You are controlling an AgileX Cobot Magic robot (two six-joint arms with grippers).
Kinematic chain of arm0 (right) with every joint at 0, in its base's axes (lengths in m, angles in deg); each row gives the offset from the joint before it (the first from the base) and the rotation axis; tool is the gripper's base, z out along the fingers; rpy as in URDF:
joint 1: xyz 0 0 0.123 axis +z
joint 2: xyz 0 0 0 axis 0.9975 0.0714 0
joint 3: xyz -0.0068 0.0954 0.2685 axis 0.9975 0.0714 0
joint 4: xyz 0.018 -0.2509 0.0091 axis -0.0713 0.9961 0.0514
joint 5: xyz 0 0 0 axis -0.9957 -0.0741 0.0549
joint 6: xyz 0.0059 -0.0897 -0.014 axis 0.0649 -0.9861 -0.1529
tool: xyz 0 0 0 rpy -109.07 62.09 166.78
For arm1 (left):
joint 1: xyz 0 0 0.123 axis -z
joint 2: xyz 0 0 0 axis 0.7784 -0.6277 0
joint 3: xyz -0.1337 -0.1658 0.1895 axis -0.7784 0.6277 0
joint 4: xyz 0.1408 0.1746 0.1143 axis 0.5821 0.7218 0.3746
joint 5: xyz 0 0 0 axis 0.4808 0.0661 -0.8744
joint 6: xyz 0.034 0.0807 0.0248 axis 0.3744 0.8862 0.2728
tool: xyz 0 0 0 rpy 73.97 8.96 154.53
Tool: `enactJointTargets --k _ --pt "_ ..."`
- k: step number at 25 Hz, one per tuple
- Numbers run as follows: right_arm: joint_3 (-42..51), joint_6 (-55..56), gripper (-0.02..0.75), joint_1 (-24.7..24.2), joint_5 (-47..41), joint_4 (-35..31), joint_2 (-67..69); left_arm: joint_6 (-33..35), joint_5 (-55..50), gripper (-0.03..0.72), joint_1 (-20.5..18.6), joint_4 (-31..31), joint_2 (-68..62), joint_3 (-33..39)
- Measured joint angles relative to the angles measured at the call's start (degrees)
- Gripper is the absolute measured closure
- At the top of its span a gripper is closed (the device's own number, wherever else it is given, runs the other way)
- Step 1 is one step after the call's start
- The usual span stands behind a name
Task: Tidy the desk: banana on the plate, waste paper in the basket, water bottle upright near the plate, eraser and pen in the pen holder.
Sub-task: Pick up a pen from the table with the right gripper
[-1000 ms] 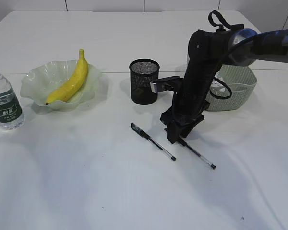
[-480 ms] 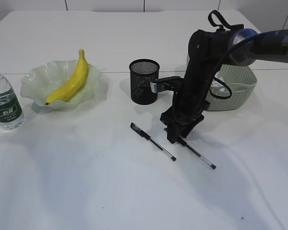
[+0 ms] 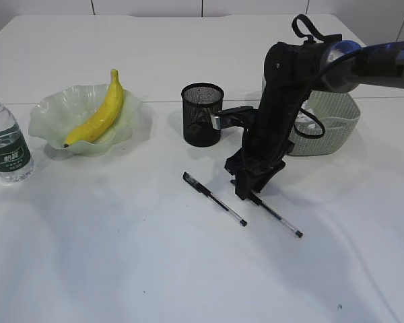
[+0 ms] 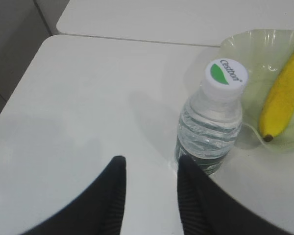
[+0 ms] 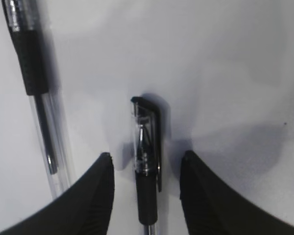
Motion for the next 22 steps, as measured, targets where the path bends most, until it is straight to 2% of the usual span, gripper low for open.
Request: enactJointTargets --k 4,22 --pt "0.0 0.0 0.463 0.0 0.0 0.1 0.0 0.0 0.0 0.446 0.0 0.0 0.0 0.0" --pt "0.0 0.2 0.505 0.0 -0.3 0.2 0.1 0.0 0.0 0.451 0.0 0.0 0.0 0.0"
